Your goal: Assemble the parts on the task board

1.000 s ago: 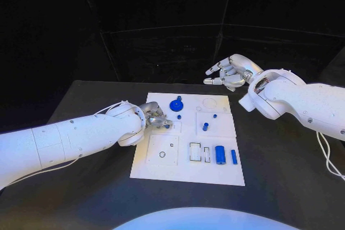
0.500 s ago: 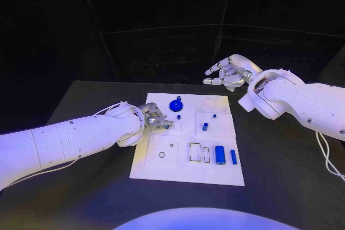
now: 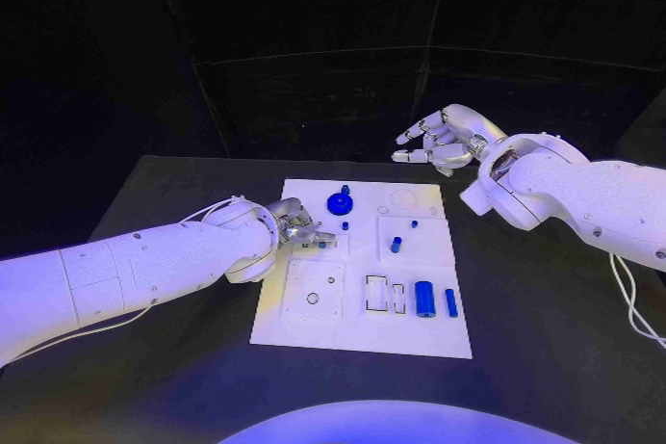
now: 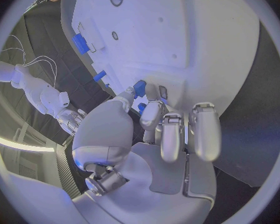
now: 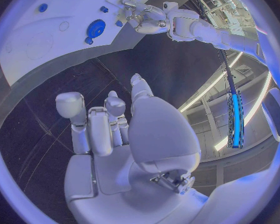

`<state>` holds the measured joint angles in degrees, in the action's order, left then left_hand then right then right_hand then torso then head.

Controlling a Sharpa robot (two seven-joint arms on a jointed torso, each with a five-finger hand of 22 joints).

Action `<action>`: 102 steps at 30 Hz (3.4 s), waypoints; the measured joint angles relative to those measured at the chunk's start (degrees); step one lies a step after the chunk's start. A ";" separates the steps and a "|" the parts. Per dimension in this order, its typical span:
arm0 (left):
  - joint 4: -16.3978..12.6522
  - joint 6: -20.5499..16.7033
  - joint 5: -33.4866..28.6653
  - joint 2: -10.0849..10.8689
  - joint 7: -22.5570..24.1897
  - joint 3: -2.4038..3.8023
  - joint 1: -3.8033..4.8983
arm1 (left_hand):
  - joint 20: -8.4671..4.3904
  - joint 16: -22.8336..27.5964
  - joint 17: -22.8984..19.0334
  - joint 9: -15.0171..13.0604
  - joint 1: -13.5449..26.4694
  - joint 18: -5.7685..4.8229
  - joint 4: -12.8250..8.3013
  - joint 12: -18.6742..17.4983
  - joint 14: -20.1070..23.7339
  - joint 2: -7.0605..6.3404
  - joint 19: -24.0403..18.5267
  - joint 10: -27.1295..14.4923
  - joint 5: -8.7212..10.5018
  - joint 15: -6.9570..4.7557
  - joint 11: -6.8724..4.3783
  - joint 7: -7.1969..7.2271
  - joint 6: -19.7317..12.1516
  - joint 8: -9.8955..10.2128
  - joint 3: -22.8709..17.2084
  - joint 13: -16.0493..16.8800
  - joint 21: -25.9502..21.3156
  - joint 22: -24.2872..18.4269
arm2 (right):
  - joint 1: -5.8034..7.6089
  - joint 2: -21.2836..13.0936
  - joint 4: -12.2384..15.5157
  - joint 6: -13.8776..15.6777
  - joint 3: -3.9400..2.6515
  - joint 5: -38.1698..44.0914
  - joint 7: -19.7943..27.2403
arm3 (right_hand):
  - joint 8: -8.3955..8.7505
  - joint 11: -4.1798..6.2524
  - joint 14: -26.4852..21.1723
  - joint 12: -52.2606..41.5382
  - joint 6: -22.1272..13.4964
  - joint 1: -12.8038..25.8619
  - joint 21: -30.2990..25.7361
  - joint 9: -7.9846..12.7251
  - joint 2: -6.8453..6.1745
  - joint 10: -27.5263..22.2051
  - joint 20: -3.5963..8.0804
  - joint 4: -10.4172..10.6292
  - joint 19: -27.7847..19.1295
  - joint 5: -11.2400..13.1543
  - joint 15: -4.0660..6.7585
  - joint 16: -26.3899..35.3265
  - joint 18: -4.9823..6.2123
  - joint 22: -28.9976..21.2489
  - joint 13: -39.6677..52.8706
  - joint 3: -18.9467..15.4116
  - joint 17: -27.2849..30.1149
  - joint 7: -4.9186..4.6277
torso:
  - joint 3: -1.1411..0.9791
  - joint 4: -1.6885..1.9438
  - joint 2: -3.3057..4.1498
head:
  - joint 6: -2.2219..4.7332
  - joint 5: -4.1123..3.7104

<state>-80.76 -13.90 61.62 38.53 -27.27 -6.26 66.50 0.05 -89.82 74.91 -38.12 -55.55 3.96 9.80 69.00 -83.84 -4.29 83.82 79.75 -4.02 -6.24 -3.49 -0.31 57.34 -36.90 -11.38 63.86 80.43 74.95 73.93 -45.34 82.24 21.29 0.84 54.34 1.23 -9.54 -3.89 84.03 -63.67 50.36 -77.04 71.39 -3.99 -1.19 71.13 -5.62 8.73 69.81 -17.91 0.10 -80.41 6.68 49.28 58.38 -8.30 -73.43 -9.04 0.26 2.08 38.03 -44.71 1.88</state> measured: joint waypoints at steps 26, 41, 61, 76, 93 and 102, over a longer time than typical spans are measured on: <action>2.84 8.54 -4.79 2.07 -1.51 5.48 8.07 | 0.97 0.00 0.00 2.85 -5.04 -0.01 5.60 -3.90 -0.12 1.89 -0.15 -4.18 0.87 1.15 2.50 -2.75 -6.08 5.30 11.95 -5.77 -4.11 -5.16 | -0.01 0.07 -1.40 0.03 0.01 -0.51 0.01 | 0.00 0.00 0.00 0.00 0.00 0.31 -0.23 0.00 0.31 0.00 0.00 0.39 0.00 0.01 0.00 0.21 0.00 -0.22 -0.23 -0.39 0.15 0.00 | 0.00 -0.04 0.07 | 1.19 -0.21; 20.35 23.51 -3.87 -6.66 -2.87 4.37 9.99 | 2.00 0.00 0.00 7.71 -9.01 0.00 5.27 -7.44 -0.11 4.12 -1.17 -7.09 0.87 2.18 3.79 -4.38 -7.71 8.99 14.48 -10.54 -6.74 -8.23 | 0.00 0.59 -1.63 0.02 0.01 -0.71 -0.01 | 0.00 0.00 0.00 0.00 0.00 0.31 -0.23 0.00 0.31 0.00 0.00 0.54 0.00 0.02 0.00 0.21 0.00 -0.22 -0.23 -0.54 0.14 0.00 | 0.05 -0.09 0.11 | 1.61 0.38; 26.09 29.47 -1.79 -11.38 -1.43 2.80 9.75 | 2.21 0.00 0.00 9.35 -7.61 0.00 6.22 -6.39 -0.31 4.90 -0.96 -6.65 1.14 2.38 3.35 -3.67 -5.28 9.19 18.43 -9.50 -6.43 -7.00 | -0.01 1.29 -1.96 -0.02 0.01 -0.80 0.03 | -0.22 0.00 0.00 0.00 0.00 0.31 -0.23 0.00 0.30 0.00 0.00 0.54 0.00 -0.26 0.00 0.21 -0.01 -0.21 -0.22 -0.54 0.14 0.00 | 0.05 -0.02 0.03 | 1.64 0.44; 28.12 31.44 -1.03 -12.87 -1.30 2.15 9.51 | 2.00 0.00 0.00 9.53 -8.74 0.00 5.85 -6.25 -0.31 6.03 -0.76 -6.56 1.14 2.38 3.27 -3.67 -4.72 8.70 18.80 -9.33 -6.21 -6.78 | -0.01 1.52 -2.05 -0.06 0.01 -0.81 0.05 | -0.22 0.00 0.00 0.00 0.00 0.30 -0.22 0.00 0.30 0.00 0.00 0.54 0.00 -0.26 0.00 0.21 0.00 -0.21 -0.21 -0.53 0.14 0.00 | 0.01 -0.01 0.02 | 1.64 0.61; 30.10 31.81 -0.67 -14.33 -0.50 2.01 9.02 | 2.00 0.00 0.00 9.82 -10.96 0.00 4.89 -6.25 -0.31 7.15 -0.76 -6.56 1.14 2.38 3.27 -3.46 -4.52 8.70 18.48 -9.42 -6.21 -6.65 | -0.01 1.89 -2.01 -0.08 0.01 -0.83 0.13 | -0.22 0.00 0.00 0.00 0.00 0.30 -0.22 0.00 0.30 0.00 0.00 0.53 0.00 -0.60 0.00 0.21 -0.01 -0.20 -0.21 -0.53 0.07 0.00 | -0.01 -0.04 0.03 | 1.46 0.49; 30.25 31.95 -0.60 -14.53 -0.37 2.01 8.99 | 2.00 0.00 0.00 9.89 -11.80 0.00 4.33 -6.25 -0.31 7.43 -0.76 -6.44 1.14 2.37 3.14 -3.37 -4.42 8.48 18.24 -9.48 -6.22 -6.56 | -0.01 2.06 -2.07 -0.08 0.01 -0.84 0.17 | -0.22 0.00 0.00 0.00 0.00 0.30 -0.22 0.00 0.30 0.00 0.00 0.53 0.00 -0.60 0.00 0.21 0.00 -0.20 -0.21 -0.53 0.07 0.00 | 0.01 0.02 -0.02 | 1.33 0.59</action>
<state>-50.51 18.05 61.01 24.00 -27.65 -4.25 75.49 2.05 -89.82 74.91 -28.23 -67.35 3.96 14.13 62.75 -84.14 3.14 83.06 73.31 -2.88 -3.86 -0.35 -3.68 52.92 -28.42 6.86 54.39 74.22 68.39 73.92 -43.28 80.17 21.21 0.85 53.51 1.39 -9.76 -3.90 84.03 -63.67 50.36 -76.74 71.16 -3.99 -0.89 71.13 -5.62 9.26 69.82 -18.51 0.10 -80.20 6.68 49.08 58.18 -8.83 -73.35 -9.04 0.27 2.10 38.02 -43.37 2.47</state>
